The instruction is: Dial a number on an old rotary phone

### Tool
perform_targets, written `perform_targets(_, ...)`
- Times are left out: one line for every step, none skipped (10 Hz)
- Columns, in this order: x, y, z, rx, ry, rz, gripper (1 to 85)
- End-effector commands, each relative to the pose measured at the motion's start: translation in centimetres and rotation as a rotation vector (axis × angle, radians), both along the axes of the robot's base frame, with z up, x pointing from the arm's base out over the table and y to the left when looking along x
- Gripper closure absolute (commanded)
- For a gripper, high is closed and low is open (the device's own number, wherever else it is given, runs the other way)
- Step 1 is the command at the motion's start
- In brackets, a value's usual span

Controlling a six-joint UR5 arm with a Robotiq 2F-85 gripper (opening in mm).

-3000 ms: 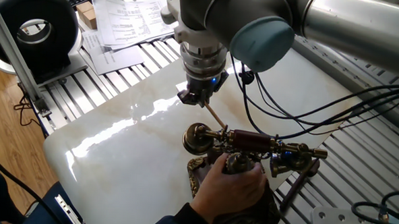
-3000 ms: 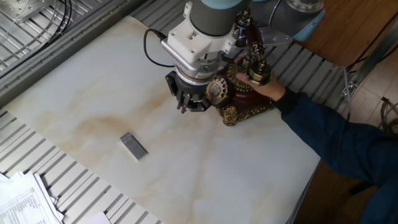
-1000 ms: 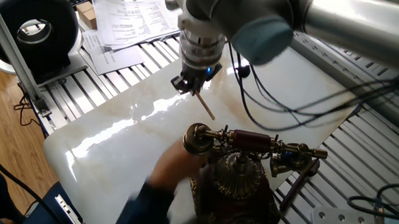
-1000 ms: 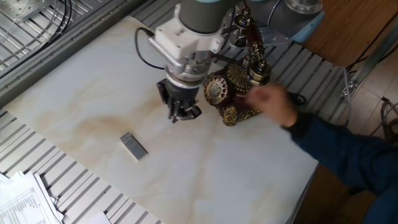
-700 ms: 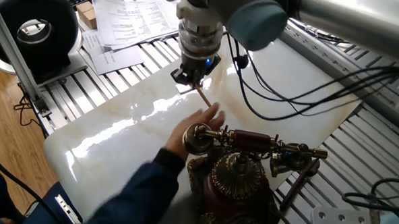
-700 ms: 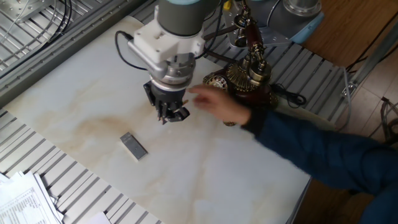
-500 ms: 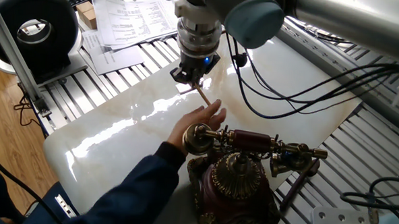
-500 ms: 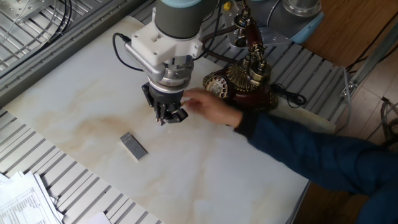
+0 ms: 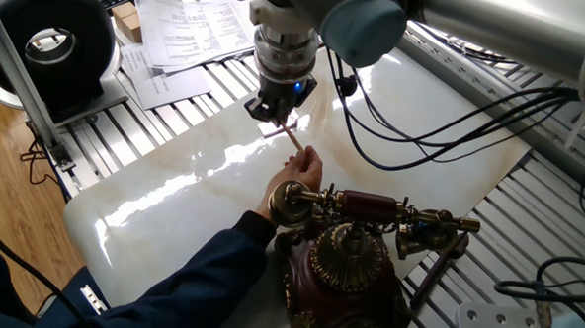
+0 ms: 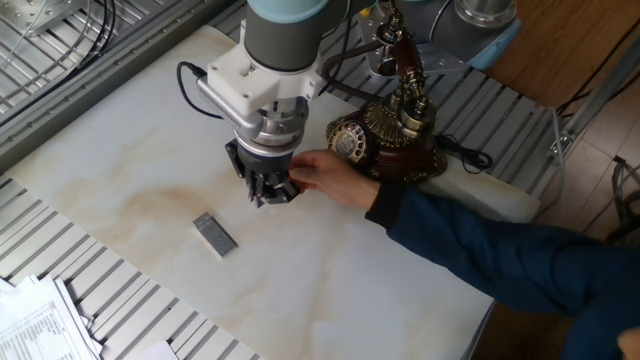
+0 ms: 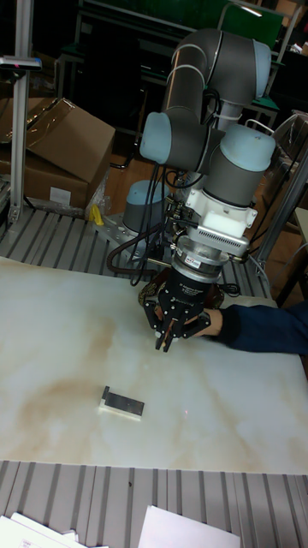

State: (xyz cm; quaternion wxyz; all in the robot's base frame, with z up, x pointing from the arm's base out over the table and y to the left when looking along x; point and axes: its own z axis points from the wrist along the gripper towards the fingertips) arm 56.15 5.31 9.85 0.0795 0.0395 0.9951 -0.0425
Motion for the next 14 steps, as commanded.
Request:
perform_targets(-0.4,0.8,0.2,0.015,0.032,0.01,68.0)
perform_targets(-0.4,1.2,0.2,0.028,0.033,0.024,58.0)
perform_targets(-0.4,1.3,0.3,0.035,0.032,0.032,52.3)
perform_targets(-0.4,1.3,0.4,0.035,0.034,0.04,51.0)
perform_targets(-0.3,1.2,0.4,0.033,0.029,0.051,51.0)
perform_targets(-0.2,1.1,0.4,0.033,0.022,0.054,51.7)
perform_targets(-0.3,1.1,0.4,0.032,0.025,0.057,53.0)
perform_targets(-0.4,1.1,0.4,0.031,0.028,0.058,53.7)
perform_targets(-0.4,1.0,0.4,0.026,0.028,0.057,54.3)
perform_targets(-0.4,1.0,0.5,0.026,0.025,0.057,54.7)
perform_targets(-0.4,1.0,0.5,0.028,0.025,0.057,54.7)
perform_targets(-0.3,1.0,0.5,0.028,0.022,0.057,54.7)
perform_targets(0.2,0.9,0.6,0.024,0.005,0.05,54.7)
perform_targets(0.7,0.7,0.7,0.019,-0.018,0.042,54.7)
